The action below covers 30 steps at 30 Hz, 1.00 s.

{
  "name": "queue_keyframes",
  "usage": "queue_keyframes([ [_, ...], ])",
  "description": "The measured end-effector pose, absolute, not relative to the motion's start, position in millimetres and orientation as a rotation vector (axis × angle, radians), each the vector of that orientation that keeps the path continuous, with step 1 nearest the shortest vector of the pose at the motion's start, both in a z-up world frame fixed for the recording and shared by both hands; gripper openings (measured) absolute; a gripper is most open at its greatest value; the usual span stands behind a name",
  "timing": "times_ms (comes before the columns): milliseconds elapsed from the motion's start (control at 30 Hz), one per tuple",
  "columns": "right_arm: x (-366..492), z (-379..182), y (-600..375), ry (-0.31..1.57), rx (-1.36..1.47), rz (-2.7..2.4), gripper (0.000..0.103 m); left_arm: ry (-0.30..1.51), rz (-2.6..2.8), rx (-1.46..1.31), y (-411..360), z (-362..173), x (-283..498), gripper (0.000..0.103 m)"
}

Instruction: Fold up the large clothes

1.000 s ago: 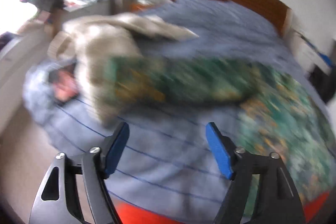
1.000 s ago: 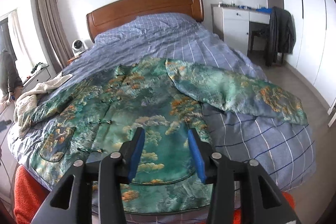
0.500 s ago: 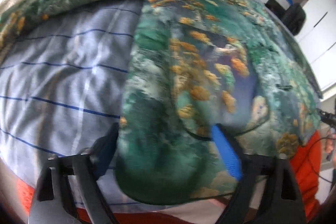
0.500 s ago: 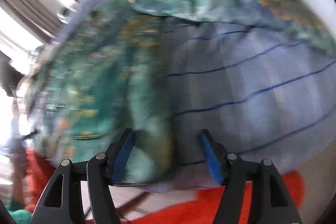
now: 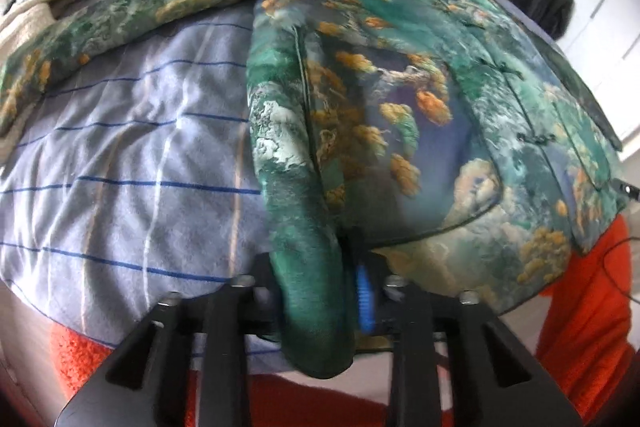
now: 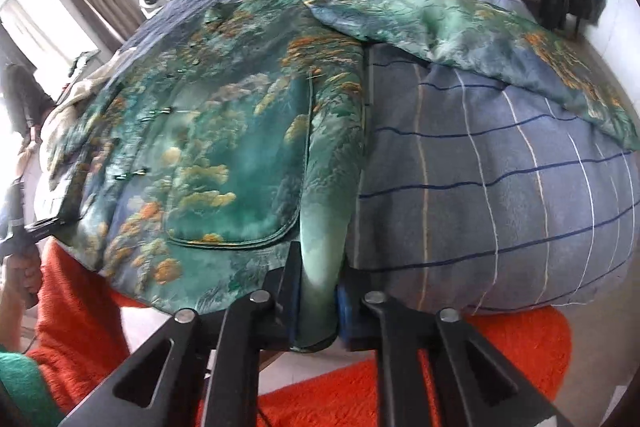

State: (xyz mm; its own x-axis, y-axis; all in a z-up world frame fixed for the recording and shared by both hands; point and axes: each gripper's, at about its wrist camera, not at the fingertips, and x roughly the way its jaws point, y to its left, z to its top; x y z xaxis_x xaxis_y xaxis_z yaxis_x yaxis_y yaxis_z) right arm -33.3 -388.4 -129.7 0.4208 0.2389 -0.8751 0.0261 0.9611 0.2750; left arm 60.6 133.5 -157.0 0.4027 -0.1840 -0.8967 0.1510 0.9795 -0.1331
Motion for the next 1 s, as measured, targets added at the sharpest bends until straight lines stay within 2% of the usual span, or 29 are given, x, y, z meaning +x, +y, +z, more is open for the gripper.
queue_keyframes([
  [33,-29,-133,-392,1.136,0.259,0.105,0.038,1.124,-0.184,-0.038,136,-153,62,0.056],
  [67,-27,-134,-395,1.133,0.261,0.085,0.045,1.099,-0.164,-0.048,140,-145,60,0.062],
  [100,-28,-132,-398,1.123,0.263,0.077,0.048,1.063,-0.155,-0.062,144,-134,57,0.072],
  [133,-30,-128,-403,1.102,0.27,0.062,0.056,1.024,-0.145,-0.071,147,-124,52,0.082],
  [167,-33,-121,-409,1.077,0.282,0.045,0.06,0.988,-0.134,-0.075,149,-115,50,0.087],
  [200,-35,-117,-413,1.056,0.292,0.038,0.061,0.924,-0.109,-0.075,151,-99,45,0.095],
  [233,-38,-106,-419,1.018,0.313,0.035,0.062,0.882,-0.099,-0.076,151,-89,42,0.099],
  [433,-43,-44,-429,0.775,0.439,0.105,0.066,0.693,-0.146,-0.097,131,-41,40,0.1],
  [533,-48,-8,-413,0.643,0.286,0.013,0.066,0.679,-0.136,-0.115,121,-38,46,0.101],
  [633,-58,22,-394,0.508,0.103,-0.08,0.067,0.762,-0.15,-0.083,106,-50,55,0.101],
  [700,-62,37,-388,0.449,-0.006,-0.153,0.076,0.814,-0.167,-0.045,93,-60,60,0.101],
  [733,-62,42,-388,0.434,-0.034,-0.167,0.08,0.806,-0.165,-0.046,89,-61,58,0.102],
  [833,-57,45,-394,0.439,-0.066,-0.189,0.08,0.782,-0.187,-0.044,74,-59,54,0.102],
  [1000,-42,24,-421,0.561,0.086,-0.177,0.08,0.778,-0.258,-0.066,56,-44,64,0.102],
])
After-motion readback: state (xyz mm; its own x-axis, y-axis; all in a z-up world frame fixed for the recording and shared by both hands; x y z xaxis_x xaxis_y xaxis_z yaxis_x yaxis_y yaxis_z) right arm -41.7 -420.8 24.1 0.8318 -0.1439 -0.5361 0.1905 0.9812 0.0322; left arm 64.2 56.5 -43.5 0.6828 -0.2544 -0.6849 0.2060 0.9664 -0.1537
